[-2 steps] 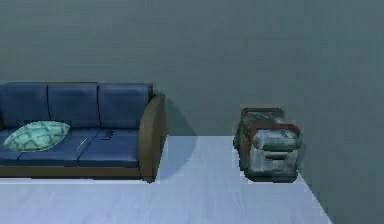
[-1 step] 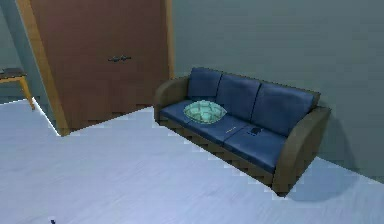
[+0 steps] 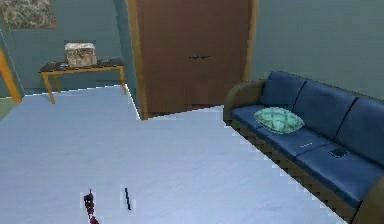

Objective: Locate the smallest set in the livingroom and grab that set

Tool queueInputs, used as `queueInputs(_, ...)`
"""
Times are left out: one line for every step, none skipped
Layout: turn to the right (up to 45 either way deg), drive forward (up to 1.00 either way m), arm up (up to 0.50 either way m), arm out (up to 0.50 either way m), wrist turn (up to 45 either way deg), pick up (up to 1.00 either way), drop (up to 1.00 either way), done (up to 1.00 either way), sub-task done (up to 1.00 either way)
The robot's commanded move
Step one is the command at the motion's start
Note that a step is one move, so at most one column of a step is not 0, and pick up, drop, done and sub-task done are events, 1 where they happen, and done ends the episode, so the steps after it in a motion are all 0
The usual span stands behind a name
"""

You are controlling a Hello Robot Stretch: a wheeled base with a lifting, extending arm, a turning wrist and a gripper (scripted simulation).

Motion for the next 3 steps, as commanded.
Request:
queueInputs(0.0,1.00,0.00,0.00,0.0,0.00,0.00,0.00,0.00)
queueInputs(-3.0,0.00,0.00,0.00,0.0,0.00,0.00,0.00,0.00)
queueInputs(0.0,0.75,0.00,0.00,0.0,0.00,0.00,0.00,0.00)
